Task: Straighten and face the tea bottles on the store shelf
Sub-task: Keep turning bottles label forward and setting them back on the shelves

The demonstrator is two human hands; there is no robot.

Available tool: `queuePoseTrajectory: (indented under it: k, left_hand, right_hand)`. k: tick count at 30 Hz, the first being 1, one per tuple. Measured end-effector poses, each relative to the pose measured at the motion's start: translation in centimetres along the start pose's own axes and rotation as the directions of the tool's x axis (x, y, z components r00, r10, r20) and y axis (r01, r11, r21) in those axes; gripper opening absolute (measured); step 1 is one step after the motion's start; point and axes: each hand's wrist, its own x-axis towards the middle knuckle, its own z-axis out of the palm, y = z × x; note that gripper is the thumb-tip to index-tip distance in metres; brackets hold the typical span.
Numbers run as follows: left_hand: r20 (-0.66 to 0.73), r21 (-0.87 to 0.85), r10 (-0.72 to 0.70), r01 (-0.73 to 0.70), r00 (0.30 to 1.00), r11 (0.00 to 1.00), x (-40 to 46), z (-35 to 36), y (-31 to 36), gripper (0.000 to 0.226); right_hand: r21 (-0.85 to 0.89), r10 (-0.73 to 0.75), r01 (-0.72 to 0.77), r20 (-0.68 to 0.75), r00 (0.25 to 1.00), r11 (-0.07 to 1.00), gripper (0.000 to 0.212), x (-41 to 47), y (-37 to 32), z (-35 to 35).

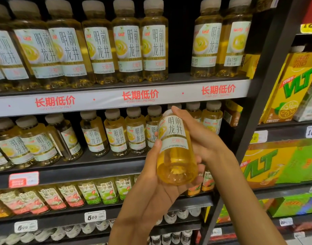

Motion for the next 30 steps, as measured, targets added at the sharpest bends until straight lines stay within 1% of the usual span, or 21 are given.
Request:
queuePoseTrajectory:
  k: [2,4,6,8,10,11,13,14,16,19,23,25,27,30]
  left_hand:
    - [0.027,0.043,0.011,-0.012,1.0,0.999,-0.2,0.0,0.0,0.072]
    - [0.064,0.099,0.03,-0.037,0.998,0.994,-0.4,-0.3,-0.2,0.074]
    - [0.111,0.166,0.08,-0.098,0.991,0.981,-0.7,-0.7,-0.3,0.066]
    - [0.111,0.245,0.127,-0.151,0.986,0.958,-1.0,-1.0,-0.2,0.061]
    - [0.093,0.367,0.172,-0.194,0.981,0.91,-1.1,-1.1,-0.2,0.056]
    - [0.078,0.445,0.197,-0.211,0.977,0.87,-1.1,-1.1,-0.2,0.053]
    - [0.044,0.58,0.258,-0.235,0.965,0.78,-0.9,-1.3,-0.2,0.047]
    - [0.041,0.617,0.282,-0.246,0.959,0.747,-0.8,-1.4,-0.2,0.044]
    - [0.073,0.65,0.324,-0.292,0.943,0.702,-0.6,-1.4,-0.4,0.04]
    - [0.118,0.673,0.367,-0.346,0.923,0.654,0.0,-1.6,-0.6,0.041]
    - [0.156,0.746,0.383,-0.363,0.911,0.559,1.0,-2.1,0.3,0.056]
    - [0.187,0.775,0.432,-0.403,0.882,0.487,1.4,-2.3,1.0,0.056]
    - [0.211,0.782,0.5,-0.452,0.84,0.429,1.6,-2.3,1.4,0.056]
    - [0.213,0.766,0.59,-0.508,0.779,0.395,2.1,-2.1,1.7,0.062]
  right_hand:
    - [-0.056,-0.088,0.091,0.066,0.994,0.994,0.034,-0.3,-0.5,0.0]
    - [-0.105,-0.182,0.196,0.128,0.975,0.975,0.04,-0.8,-1.1,0.2]
    - [-0.125,-0.269,0.292,0.173,0.947,0.948,0.049,-1.2,-1.6,0.6]
    - [-0.14,-0.346,0.373,0.183,0.92,0.917,0.053,-1.6,-1.9,0.8]
    - [-0.177,-0.403,0.433,0.182,0.897,0.884,0.05,-1.9,-2.0,0.9]
    - [-0.218,-0.42,0.452,0.178,0.89,0.865,0.047,-2.1,-2.0,1.0]
    - [-0.341,-0.431,0.462,0.167,0.887,0.819,0.042,-2.4,-2.0,1.2]
    - [-0.401,-0.435,0.462,0.162,0.886,0.791,0.043,-2.6,-1.9,1.3]
    - [-0.483,-0.482,0.486,0.143,0.864,0.728,0.048,-3.0,-1.6,1.5]
    - [-0.487,-0.587,0.571,0.139,0.798,0.661,0.052,-3.6,-1.6,1.7]
    - [-0.487,-0.664,0.672,0.224,0.713,0.558,0.061,-4.3,-1.4,1.7]
    - [-0.504,-0.678,0.702,0.273,0.682,0.503,0.065,-4.5,-1.2,1.8]
    - [-0.499,-0.681,0.727,0.318,0.66,0.472,0.065,-4.7,-1.3,1.7]
    - [-0.495,-0.668,0.748,0.375,0.643,0.443,0.066,-4.8,-1.3,1.5]
